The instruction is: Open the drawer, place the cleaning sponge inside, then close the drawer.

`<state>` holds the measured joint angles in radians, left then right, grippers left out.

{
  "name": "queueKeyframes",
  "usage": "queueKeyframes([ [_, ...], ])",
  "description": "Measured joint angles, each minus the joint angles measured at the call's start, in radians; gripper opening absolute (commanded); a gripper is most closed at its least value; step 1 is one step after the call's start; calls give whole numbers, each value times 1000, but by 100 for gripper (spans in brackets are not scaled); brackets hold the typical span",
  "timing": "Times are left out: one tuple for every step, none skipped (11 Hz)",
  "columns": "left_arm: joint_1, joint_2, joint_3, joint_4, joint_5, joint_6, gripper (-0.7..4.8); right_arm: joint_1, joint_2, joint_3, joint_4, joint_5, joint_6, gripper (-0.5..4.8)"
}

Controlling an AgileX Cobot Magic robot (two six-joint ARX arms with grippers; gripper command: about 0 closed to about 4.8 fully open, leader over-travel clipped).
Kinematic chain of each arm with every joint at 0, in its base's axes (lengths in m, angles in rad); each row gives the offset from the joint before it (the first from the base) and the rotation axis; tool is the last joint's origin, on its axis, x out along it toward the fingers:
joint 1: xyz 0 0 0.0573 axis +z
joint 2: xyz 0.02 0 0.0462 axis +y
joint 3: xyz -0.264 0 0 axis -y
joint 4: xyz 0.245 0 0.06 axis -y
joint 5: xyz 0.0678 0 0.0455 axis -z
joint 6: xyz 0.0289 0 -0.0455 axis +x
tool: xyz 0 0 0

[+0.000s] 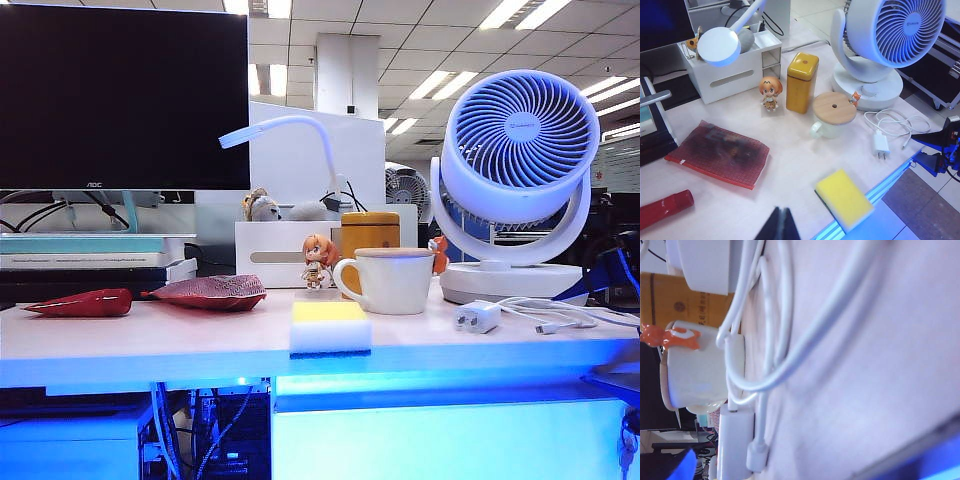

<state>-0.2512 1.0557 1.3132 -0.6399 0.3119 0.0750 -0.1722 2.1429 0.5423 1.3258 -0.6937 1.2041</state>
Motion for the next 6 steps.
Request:
queueKeyframes([
  [0, 0, 0, 0, 0, 0, -6, 0, 0, 0, 0, -8, 0, 479],
  [0, 0, 0, 0, 0, 0, -6, 0, 0, -2, 1, -13, 0, 479],
  [0, 0, 0, 0, 0, 0, -6, 0, 0, -8, 7, -18, -1, 479],
  [0, 0, 0, 0, 0, 0, -6, -2, -2, -12, 8, -25, -22, 479],
  [0, 0, 0, 0, 0, 0, -6, -1, -2, -13, 8, -26, -47, 479],
  [0, -1, 0, 0, 0, 0, -6, -1, -2, -13, 8, -33, -66, 479],
])
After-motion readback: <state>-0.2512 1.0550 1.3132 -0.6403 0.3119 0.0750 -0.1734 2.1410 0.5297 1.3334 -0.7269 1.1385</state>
